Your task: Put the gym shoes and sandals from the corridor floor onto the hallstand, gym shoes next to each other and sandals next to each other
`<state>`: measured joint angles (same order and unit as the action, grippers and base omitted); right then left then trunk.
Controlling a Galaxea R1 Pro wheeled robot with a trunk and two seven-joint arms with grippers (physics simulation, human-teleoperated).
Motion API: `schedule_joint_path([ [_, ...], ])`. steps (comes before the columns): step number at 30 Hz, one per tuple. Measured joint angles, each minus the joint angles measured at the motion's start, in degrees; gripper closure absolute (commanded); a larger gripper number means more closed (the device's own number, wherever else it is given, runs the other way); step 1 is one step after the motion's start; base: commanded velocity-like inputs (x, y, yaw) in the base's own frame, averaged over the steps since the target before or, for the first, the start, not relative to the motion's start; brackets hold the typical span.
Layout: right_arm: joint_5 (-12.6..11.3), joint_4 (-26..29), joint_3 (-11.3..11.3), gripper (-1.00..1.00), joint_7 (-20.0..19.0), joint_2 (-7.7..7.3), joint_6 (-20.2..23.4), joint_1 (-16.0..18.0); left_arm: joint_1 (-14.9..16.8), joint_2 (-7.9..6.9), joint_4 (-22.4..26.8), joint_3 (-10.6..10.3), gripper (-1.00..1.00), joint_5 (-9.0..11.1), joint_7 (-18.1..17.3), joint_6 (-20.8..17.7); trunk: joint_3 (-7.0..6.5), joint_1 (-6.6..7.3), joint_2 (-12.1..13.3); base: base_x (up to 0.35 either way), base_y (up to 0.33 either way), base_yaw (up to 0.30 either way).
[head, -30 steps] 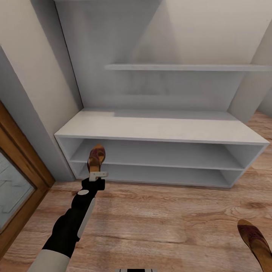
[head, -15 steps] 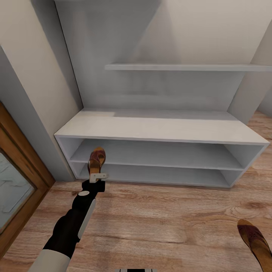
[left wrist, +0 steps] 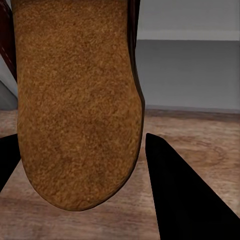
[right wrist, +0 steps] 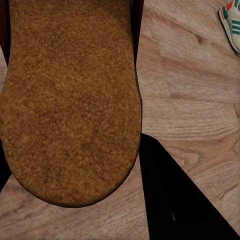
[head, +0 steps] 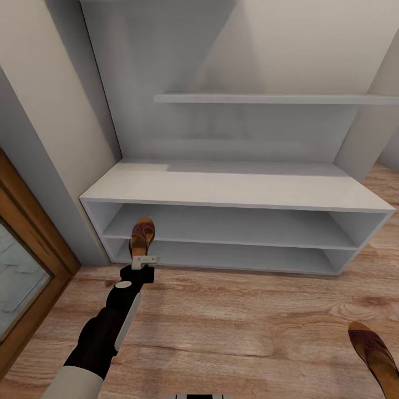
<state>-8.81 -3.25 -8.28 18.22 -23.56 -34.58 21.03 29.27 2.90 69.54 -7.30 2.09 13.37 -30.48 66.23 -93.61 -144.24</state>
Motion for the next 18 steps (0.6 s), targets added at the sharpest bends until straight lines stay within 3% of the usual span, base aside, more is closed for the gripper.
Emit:
schedule_joint_path([
  [6,0.0,0.0,0.0,1.00,0.0,0.00,0.0,0.0,0.0,0.00,0.0,0.0,1.00,0.0,0.0,0.0,0.00,0.00,0.0,0.010,0.000,0.000],
  [18,0.0,0.0,0.0,1.00,0.0,0.00,0.0,0.0,0.0,0.00,0.0,0.0,1.00,0.0,0.0,0.0,0.00,0.00,0.0,0.107,0.000,0.000],
])
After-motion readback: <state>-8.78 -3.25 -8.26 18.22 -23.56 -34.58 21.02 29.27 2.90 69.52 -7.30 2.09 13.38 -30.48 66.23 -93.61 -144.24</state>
